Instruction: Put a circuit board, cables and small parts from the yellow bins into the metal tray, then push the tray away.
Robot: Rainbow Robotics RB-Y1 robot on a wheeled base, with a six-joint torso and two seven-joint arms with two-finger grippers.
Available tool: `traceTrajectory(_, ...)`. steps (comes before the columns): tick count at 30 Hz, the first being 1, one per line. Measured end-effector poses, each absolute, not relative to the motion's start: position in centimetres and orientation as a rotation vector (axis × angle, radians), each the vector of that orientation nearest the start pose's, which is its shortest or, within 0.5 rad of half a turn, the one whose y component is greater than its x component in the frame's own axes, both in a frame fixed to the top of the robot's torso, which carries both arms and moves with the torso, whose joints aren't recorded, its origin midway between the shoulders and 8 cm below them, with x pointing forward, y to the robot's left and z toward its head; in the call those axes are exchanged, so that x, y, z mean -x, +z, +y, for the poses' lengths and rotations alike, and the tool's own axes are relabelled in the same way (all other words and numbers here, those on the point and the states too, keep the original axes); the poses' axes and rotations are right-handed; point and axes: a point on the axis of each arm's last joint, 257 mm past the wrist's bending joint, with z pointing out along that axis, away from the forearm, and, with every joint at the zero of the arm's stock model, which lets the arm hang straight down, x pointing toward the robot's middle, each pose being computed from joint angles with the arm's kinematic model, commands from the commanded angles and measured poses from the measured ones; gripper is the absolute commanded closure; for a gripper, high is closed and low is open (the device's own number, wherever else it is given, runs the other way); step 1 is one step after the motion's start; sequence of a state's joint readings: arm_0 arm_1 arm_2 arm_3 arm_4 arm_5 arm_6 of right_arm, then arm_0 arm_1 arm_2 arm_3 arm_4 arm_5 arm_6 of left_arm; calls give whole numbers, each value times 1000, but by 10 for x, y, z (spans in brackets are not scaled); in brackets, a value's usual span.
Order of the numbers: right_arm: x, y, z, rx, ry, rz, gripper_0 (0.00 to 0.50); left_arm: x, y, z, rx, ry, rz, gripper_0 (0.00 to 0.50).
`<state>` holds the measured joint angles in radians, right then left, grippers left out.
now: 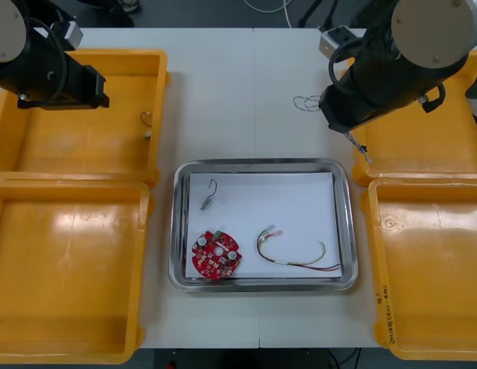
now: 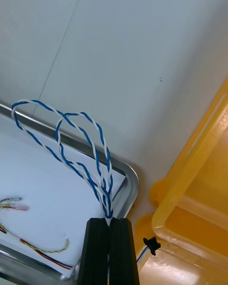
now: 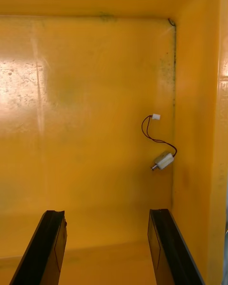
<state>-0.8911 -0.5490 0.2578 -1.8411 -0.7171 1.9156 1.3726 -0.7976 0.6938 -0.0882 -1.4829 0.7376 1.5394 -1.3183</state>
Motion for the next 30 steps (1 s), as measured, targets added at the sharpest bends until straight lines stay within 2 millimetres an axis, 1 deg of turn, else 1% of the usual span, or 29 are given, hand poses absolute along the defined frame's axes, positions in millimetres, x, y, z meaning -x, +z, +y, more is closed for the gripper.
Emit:
traceTrajectory(2,-490,-99,-143,795,-80,2491,500,-581,-117,277,-61,-147,2492,0)
traceTrajectory(5,-483,-110,-133,860,-105,2491,500,-586,-120,270,-64,-162,2478,0)
traceTrajectory(14,-461,-154,-115,1134,-180,2475,500,-600,-133,256,-98,-149,2441,0)
traceTrajectory(18,-456,-173,-111,1321,-252,2407,500,-606,-136,252,-101,-148,2421,0)
traceTrajectory(20,-455,-182,-107,1388,-272,2372,500,-610,-139,251,-98,-151,2410,0)
traceTrajectory(24,-454,-195,-98,1418,-280,2340,500,-616,-145,249,-98,-141,2397,0)
traceTrajectory(30,-451,-204,-86,1432,-265,2319,500,-622,-154,250,-109,-101,2384,0)
